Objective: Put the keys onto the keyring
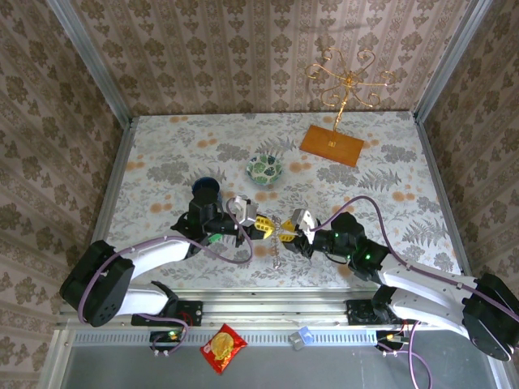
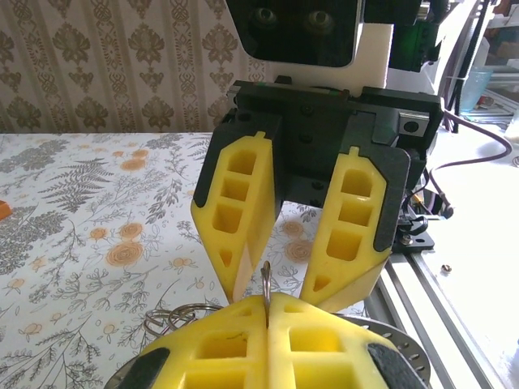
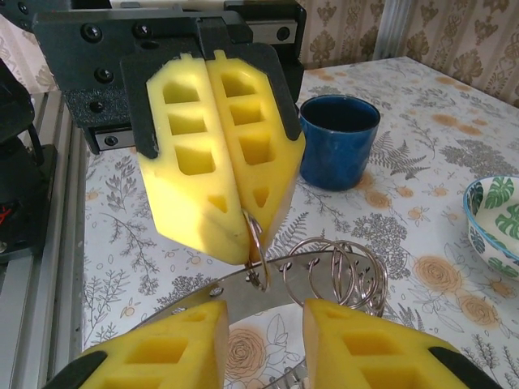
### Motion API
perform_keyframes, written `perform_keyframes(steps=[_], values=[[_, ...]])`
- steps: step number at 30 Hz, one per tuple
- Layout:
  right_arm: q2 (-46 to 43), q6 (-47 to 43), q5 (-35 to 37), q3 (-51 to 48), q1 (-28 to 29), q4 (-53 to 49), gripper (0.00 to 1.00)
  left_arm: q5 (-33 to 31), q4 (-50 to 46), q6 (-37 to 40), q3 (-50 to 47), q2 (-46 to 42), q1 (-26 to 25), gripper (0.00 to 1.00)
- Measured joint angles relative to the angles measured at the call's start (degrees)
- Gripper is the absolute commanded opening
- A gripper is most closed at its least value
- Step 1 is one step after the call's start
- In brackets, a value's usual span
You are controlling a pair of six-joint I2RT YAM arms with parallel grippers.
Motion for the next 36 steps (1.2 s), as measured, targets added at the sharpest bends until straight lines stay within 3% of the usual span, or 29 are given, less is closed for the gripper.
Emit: perform_keyframes(steps=[16, 20, 21, 23, 25, 30, 36], values=[[1.3, 0.0, -2.1, 1.5, 0.0, 2.1, 0.19, 0.5, 0.0, -0.6, 0.3, 0.0, -0.1, 0.00], [1.9, -0.2, -2.6, 1.9, -0.1, 2.2, 0.01, 0.5, 0.0, -0.7, 0.4, 0.0, 0.0, 0.00], [1.9, -0.1, -2.8, 1.9, -0.2, 2.1, 0.00, 0.4, -0.2, -0.7, 0.4, 0.0, 0.2, 0.05], [2.0, -0.4, -3.0, 2.2, -0.3, 1.8, 0.00, 0.1, -0.2, -0.8, 0.4, 0.0, 0.3, 0.24], [2.0, -1.1, -3.3, 2.8, -0.3, 0.5, 0.00, -0.7, -0.2, -1.0, 0.4, 0.0, 0.6, 0.33], [2.0, -4.5, -3.1, 6.3, -0.2, -7.5, 0.00, -1.6, -4.4, 1.1, 0.5, -1.7, 0.9, 0.34], [2.2, -10.4, -3.1, 13.7, -0.2, -20.4, 0.00, -2.9, -17.2, 9.5, 4.2, -4.2, 0.9, 0.28]])
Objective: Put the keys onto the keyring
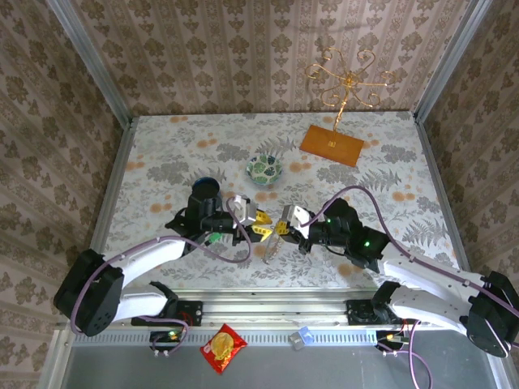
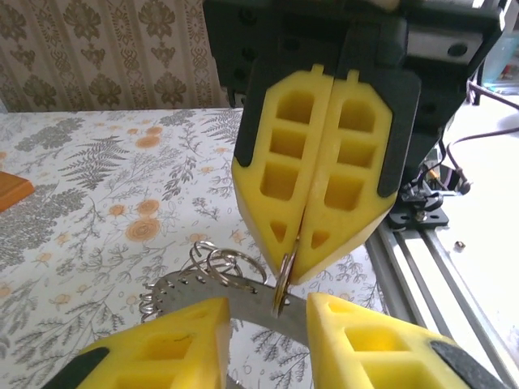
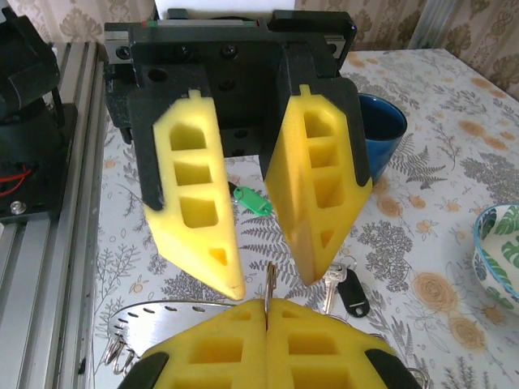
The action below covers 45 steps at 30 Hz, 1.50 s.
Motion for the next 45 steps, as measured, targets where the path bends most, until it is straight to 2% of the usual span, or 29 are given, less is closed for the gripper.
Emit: perform_keyframes(steps=[6, 15, 24, 25, 27, 29, 35, 45], values=[[2.8, -4.6, -0.1, 6.7, 0.0, -9.4, 0.00, -1.5, -10.1, 7.1, 3.5, -0.5, -0.5, 0.18], [8.5, -9.6, 0.0, 14.2, 0.7, -19.6, 0.00, -2.8, -16.8, 11.5, 5.2, -1.0, -0.9, 0.17], [11.5, -12.0, -0.1, 17.4, 1.6, -23.9, 0.00, -3.0, -19.1, 12.7, 5.2, -1.4, -0.9, 0.00], [11.5, -12.1, -0.1, 17.4, 1.6, -23.9, 0.02, -3.0, -19.4, 12.7, 5.2, -1.4, -0.9, 0.00], [11.3, -11.7, -0.1, 17.3, 1.6, -23.7, 0.19, -2.8, -19.3, 12.7, 5.2, -1.4, -0.9, 0.00], [9.8, -10.6, -0.4, 15.3, 0.9, -20.7, 0.28, -2.6, -18.9, 12.4, 5.2, -1.6, -0.9, 0.00], [0.7, -5.2, -1.8, 4.5, -2.1, -10.1, 0.31, -1.8, -11.8, 8.5, 2.6, -3.1, -0.9, 0.00], [0.9, -0.1, -3.9, 1.7, -2.1, -2.2, 0.31, -0.5, -4.5, 4.0, -0.3, -3.2, -0.9, 0.00]])
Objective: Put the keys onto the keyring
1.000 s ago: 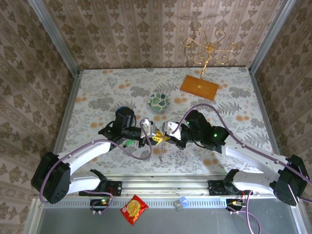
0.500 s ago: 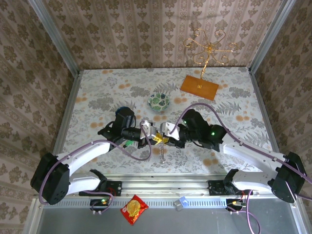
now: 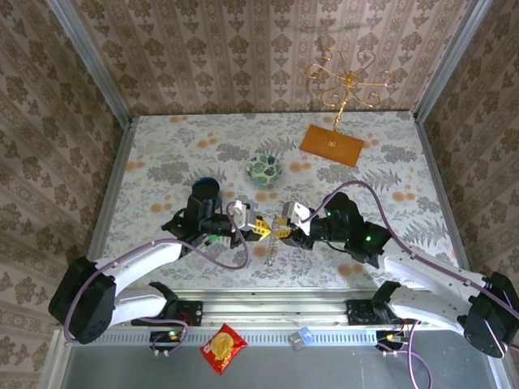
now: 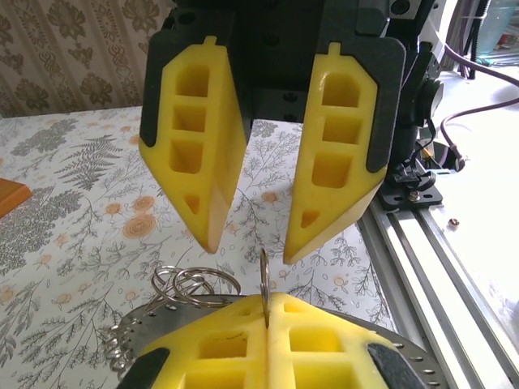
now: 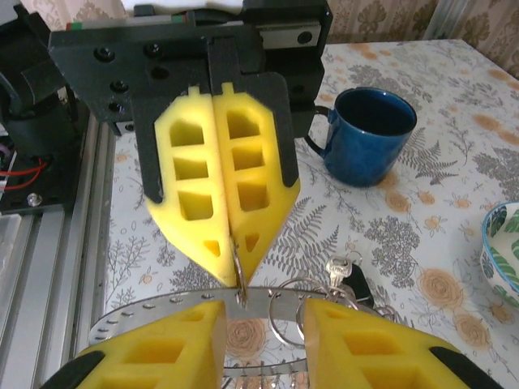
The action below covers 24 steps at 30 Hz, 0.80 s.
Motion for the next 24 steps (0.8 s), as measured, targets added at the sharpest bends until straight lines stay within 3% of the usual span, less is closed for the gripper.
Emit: perform_keyframes(steps=[6, 11, 18, 21, 24], values=[[1.6, 0.6, -1.1, 0.0, 0.0, 1.6, 0.23, 0.4, 2.3, -1.1, -0.1, 0.0, 0.0, 0.00], [2.6, 0.8, -2.4, 0.0, 0.0, 1.7, 0.08, 0.4, 3.1, -1.9, -0.7, 0.0, 0.1, 0.00], [2.6, 1.2, -3.0, 0.0, 0.0, 1.6, 0.00, 0.4, 3.4, -1.9, -0.7, 0.1, 0.3, 0.00], [2.6, 0.9, -3.3, 0.1, 0.0, 1.5, 0.00, 0.4, 3.3, -2.0, -0.7, 0.1, 0.3, 0.13], [3.0, 0.1, -3.7, 0.8, 0.0, 0.3, 0.00, 0.4, 3.4, -2.1, -0.7, 0.1, 0.3, 0.14]])
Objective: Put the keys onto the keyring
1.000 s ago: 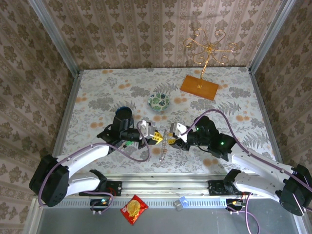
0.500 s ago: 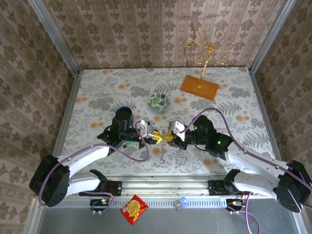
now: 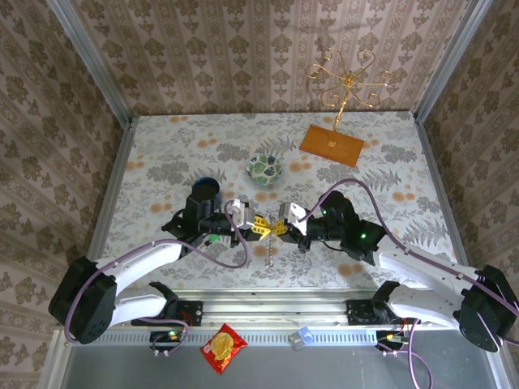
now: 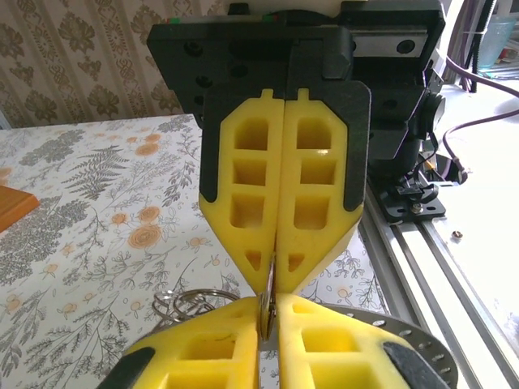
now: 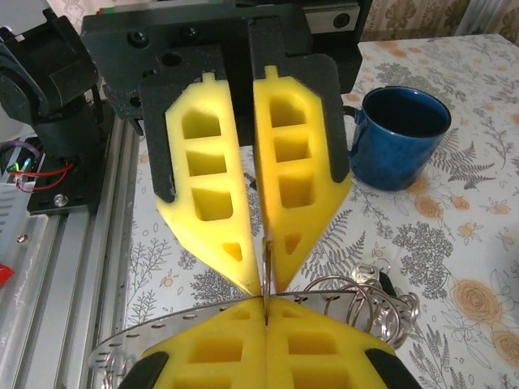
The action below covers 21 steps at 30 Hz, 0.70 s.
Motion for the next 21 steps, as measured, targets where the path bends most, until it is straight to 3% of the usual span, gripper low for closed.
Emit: perform_keyframes(steps=[8, 16, 18, 21], values=[[2.5, -3.0, 0.0, 4.3, 0.0, -7.1, 0.00, 0.0, -2.5, 1.4, 0.5, 0.0, 0.0, 0.01], [3.8, -4.3, -0.4, 6.1, 0.0, -10.0, 0.00, 0.0, -4.6, 2.2, 0.8, 0.0, 0.0, 0.00], [3.8, -4.4, -0.4, 6.1, 0.0, -10.1, 0.12, 0.0, -4.6, 2.4, 0.8, 0.0, 0.0, 0.00], [3.5, -4.2, -0.3, 6.0, 0.0, -9.5, 0.23, -0.5, -4.4, 2.4, 0.8, 0.0, 0.0, 0.00]])
